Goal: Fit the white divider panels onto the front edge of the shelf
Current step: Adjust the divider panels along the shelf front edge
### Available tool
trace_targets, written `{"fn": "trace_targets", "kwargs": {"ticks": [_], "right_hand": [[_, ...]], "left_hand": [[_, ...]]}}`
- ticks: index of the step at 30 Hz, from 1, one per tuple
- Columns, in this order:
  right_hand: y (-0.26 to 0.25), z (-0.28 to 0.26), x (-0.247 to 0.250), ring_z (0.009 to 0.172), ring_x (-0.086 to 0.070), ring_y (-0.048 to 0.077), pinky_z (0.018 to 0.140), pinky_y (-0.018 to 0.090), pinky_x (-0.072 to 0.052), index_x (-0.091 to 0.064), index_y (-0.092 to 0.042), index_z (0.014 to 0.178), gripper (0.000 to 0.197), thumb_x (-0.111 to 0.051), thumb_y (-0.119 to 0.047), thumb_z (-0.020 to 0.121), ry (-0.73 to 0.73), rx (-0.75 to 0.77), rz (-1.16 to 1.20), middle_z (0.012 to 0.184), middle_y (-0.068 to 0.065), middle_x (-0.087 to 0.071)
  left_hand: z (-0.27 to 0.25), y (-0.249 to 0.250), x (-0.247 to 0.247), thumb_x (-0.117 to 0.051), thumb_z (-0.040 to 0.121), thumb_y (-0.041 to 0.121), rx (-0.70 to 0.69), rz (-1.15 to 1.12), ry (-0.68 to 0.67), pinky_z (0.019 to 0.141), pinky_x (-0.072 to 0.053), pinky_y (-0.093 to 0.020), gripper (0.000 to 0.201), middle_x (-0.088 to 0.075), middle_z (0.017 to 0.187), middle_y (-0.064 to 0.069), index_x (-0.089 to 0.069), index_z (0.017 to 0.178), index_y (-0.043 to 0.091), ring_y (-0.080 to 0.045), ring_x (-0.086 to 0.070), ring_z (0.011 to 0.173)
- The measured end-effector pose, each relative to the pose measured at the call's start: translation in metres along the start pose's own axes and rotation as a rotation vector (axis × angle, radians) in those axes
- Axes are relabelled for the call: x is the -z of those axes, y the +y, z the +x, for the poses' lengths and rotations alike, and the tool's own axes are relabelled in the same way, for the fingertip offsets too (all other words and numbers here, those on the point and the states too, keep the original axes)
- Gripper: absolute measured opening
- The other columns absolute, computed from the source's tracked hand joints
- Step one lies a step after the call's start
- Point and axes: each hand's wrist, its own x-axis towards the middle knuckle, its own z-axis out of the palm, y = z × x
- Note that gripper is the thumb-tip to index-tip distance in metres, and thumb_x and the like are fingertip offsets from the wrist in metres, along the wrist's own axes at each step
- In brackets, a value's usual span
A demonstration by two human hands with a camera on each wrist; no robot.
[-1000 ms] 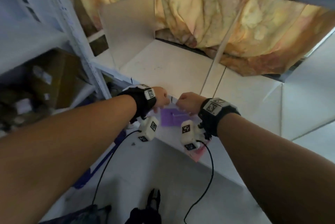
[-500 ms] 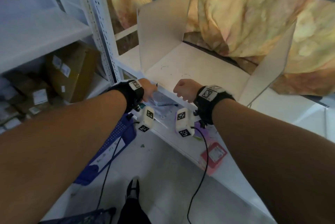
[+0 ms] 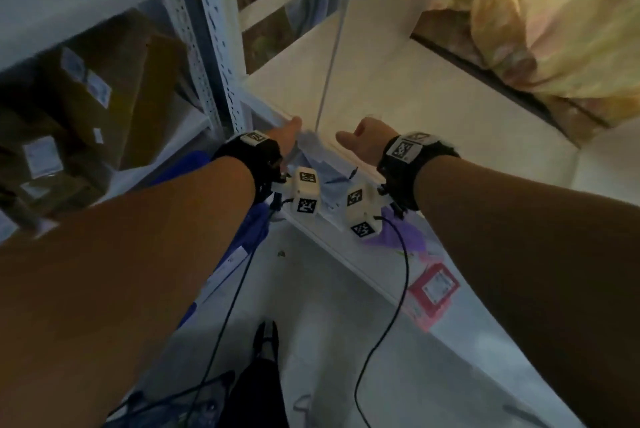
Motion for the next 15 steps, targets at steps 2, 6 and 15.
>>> {"fn": "trace_targets", "kwargs": {"ticks": [2,6,15], "right_hand": [[-0.007,0.022,-0.009,0.047,-0.027,0.018,0.057,0.030,-0.030,-0.028,-0.025,0.056,0.054,-0.043,-0.070,0.082,-0.034,0.019,-0.063,0.056,0.000,-0.026],[-0.005,0.049,-0.024,0.045,-0.035,0.020,0.050,0.028,-0.031,-0.035,-0.022,0.059,0.057,-0.049,-0.075,0.075,-0.047,-0.022,-0.106,0.054,0.001,-0.034],[-0.003,0.063,-0.023,0.050,-0.032,0.017,0.048,0.029,-0.025,-0.028,-0.026,0.063,0.061,-0.048,-0.083,0.069,-0.085,-0.008,-0.183,0.059,-0.003,-0.031]], "left_hand": [[0.020,-0.004,-0.003,-0.050,0.084,0.069,0.031,-0.089,-0.050,0.094,-0.051,-0.046,0.078,-0.058,0.121,-0.015,-0.049,0.134,0.009,-0.035,-0.060,0.109],[0.037,-0.013,-0.012,-0.058,0.078,0.069,0.051,-0.205,-0.101,0.091,-0.053,-0.050,0.076,-0.066,0.103,-0.013,-0.058,0.119,0.005,-0.035,-0.064,0.100],[0.034,-0.008,-0.022,-0.061,0.087,0.052,0.082,-0.418,-0.185,0.090,-0.051,-0.040,0.071,-0.061,0.116,-0.017,-0.045,0.137,0.004,-0.033,-0.060,0.104]]}}
